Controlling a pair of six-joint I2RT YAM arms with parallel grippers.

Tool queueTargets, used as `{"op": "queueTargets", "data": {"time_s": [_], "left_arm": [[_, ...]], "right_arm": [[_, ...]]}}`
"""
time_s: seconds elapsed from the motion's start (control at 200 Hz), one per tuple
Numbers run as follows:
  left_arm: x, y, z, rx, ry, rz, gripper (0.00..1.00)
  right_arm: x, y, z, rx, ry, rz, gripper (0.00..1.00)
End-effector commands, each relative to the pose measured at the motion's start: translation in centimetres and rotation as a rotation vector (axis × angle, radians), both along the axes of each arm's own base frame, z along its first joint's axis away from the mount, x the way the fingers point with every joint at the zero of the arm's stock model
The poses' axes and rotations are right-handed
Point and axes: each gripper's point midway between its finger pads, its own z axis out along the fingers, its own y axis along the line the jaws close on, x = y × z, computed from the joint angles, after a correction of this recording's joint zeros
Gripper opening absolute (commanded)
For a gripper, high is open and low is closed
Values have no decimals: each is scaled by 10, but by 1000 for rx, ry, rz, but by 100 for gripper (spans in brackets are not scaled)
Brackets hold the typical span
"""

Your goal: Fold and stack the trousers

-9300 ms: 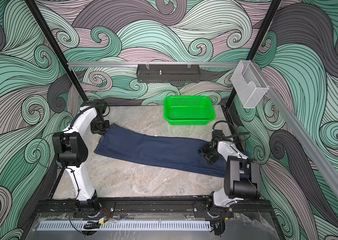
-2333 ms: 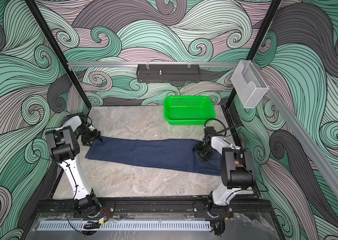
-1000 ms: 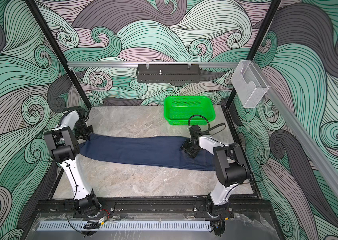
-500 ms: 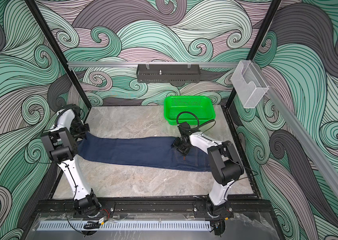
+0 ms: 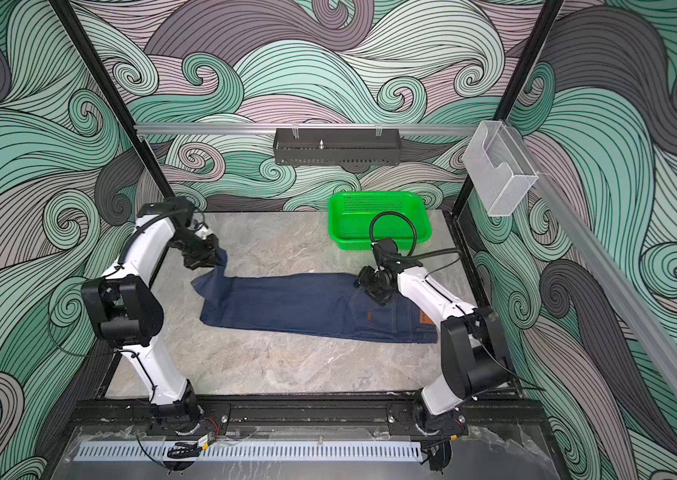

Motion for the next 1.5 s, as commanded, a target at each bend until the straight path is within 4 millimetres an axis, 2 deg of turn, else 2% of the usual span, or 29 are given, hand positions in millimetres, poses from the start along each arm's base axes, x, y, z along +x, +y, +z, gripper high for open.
{"op": "queueTargets", "data": {"time_s": [0.0,0.19,0.45,0.59,0.831,0.926,0.966,1.016,1.166,1.221,1.331,1.436,1.496], "left_arm": [[-2,-45,11,-167,0,110,0],[0,-99,1,-215,-31,165,0],[7,-146,-14,-212,-51,189,0],[9,-157,-33,-183,-35,208,0],[8,-164,-65,-136,29,202,0],[5,-169,-72,-130,47,188,12],[5,-171,-72,-132,48,182,24],[5,-174,-70,-131,42,169,34],[4,-184,-51,-139,14,124,53],[3,-191,-39,-155,-1,98,58],[5,-196,-3,-184,-68,58,69],[4,-182,34,-150,-150,31,77],[5,-166,45,-121,-186,27,79]], "right_arm": [[-9,-13,2,-4,3,-11,69],[-19,-29,8,0,-10,-37,69],[-28,-37,7,6,-3,-51,68],[-30,-37,6,12,0,-54,68],[-32,-40,6,7,1,-57,69],[-32,-41,4,4,5,-59,69],[-32,-41,4,3,4,-58,68],[-32,-41,5,3,1,-61,69],[-31,-42,8,-5,-12,-63,69],[-30,-42,9,-5,-16,-63,69],[-27,-43,15,-11,-27,-58,69],[-23,-40,24,-19,-50,-33,69],[-19,-35,29,-29,-69,-2,69]]}}
